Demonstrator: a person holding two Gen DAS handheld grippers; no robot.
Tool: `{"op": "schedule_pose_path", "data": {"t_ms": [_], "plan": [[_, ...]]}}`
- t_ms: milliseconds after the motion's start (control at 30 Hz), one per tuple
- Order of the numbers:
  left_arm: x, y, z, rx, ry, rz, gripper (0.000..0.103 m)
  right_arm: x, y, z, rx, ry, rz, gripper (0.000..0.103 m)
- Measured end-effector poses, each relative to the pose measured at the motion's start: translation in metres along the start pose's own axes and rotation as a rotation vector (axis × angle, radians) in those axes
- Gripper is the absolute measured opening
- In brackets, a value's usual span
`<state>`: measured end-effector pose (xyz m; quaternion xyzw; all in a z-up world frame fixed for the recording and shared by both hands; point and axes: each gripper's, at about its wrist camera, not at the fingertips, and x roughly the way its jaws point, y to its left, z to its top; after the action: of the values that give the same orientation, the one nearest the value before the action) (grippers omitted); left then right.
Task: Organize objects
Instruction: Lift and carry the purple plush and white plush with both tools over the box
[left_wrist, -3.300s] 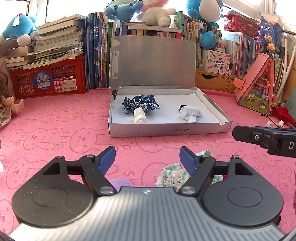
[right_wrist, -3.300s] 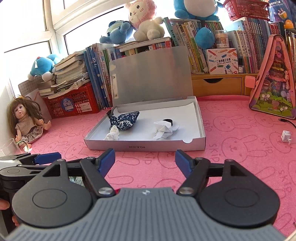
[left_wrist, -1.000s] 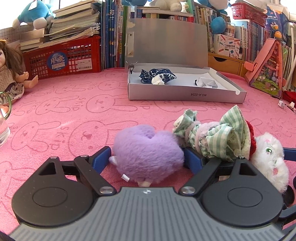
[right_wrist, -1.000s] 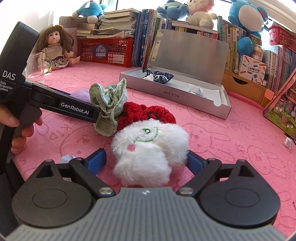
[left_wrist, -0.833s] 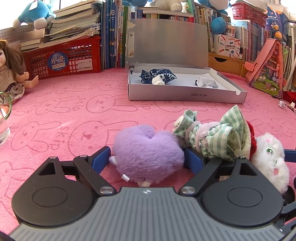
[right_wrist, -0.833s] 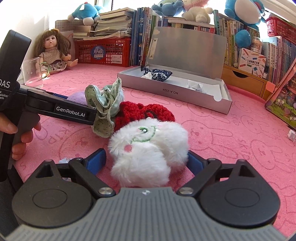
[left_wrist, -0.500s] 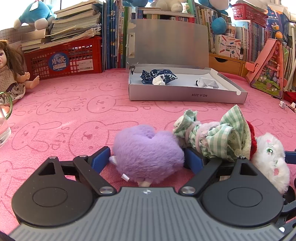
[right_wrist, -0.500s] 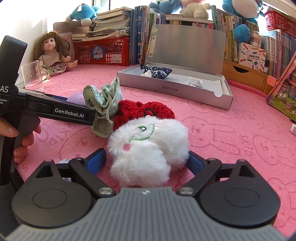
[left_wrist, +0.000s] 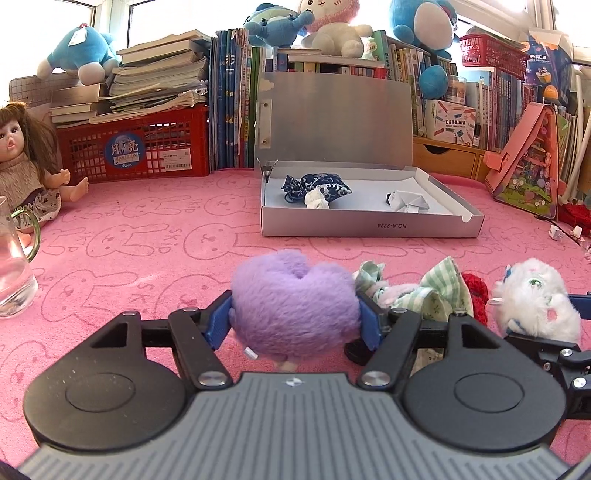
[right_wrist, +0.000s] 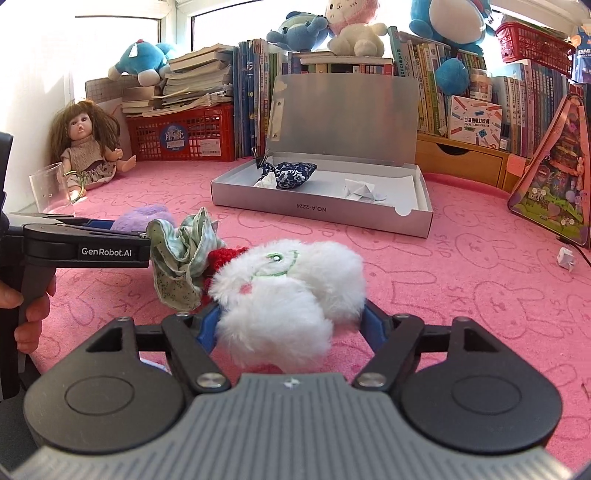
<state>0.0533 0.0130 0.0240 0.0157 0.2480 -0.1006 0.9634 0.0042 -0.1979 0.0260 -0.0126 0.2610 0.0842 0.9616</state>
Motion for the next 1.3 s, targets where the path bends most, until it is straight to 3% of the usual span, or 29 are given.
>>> {"op": "schedule_pose_path", "data": {"t_ms": [533,967,1300], "plan": [[0.004,-0.002,0.023,0.007,-0.013,-0.014,0.073,0.01,-0.028,0.027,0.058,-0.029,-0.064,0.076],[0.039,-0.003,0.064,0.015,-0.042,-0.017,0.073,0.047,-0.069,0.066,0.158,-0.021,-0.084,0.076],[0.086,-0.013,0.093,-0.028,-0.002,-0.032,0.073,0.085,-0.092,0.092,0.219,-0.022,-0.097,0.076]]}}
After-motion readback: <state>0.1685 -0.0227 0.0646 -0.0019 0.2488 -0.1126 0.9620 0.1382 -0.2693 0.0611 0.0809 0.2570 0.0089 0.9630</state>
